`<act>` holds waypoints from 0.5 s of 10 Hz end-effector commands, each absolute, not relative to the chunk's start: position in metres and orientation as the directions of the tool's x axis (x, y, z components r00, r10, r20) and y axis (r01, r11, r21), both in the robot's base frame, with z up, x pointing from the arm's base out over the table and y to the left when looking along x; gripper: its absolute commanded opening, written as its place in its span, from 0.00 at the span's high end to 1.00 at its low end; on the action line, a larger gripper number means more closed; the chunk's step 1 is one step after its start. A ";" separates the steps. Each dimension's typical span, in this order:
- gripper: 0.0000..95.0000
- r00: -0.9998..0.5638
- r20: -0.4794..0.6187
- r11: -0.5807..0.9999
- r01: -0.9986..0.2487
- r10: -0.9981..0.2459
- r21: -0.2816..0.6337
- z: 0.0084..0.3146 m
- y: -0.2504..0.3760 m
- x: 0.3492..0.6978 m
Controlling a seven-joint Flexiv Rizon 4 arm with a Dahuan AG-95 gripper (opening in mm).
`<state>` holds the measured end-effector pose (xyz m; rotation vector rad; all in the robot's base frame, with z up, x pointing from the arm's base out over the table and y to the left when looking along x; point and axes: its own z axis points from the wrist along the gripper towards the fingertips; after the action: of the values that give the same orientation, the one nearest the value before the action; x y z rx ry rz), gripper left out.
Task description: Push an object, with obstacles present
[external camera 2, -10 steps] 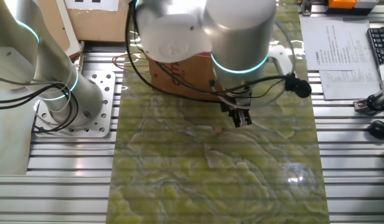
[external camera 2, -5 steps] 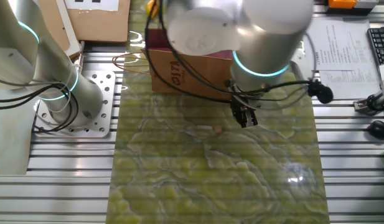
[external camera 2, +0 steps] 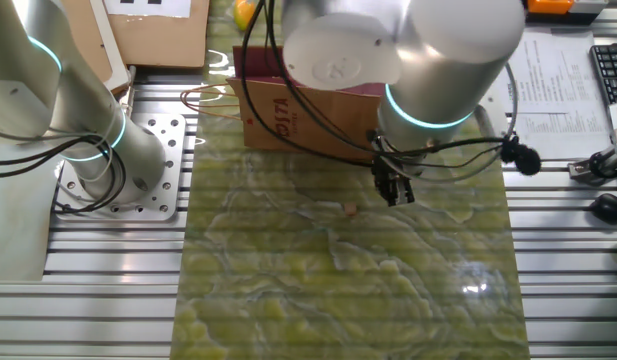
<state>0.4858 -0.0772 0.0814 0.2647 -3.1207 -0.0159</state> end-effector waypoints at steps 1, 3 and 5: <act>1.00 -1.000 0.017 1.000 -0.006 -0.007 0.029 0.082 -0.076 0.486; 1.00 -0.999 0.024 0.999 0.049 0.049 0.022 0.082 -0.076 0.486; 1.00 -0.999 0.034 0.999 0.042 0.041 0.023 0.082 -0.076 0.486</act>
<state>0.4870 -0.0760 0.0806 -0.0714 -3.1153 -0.0363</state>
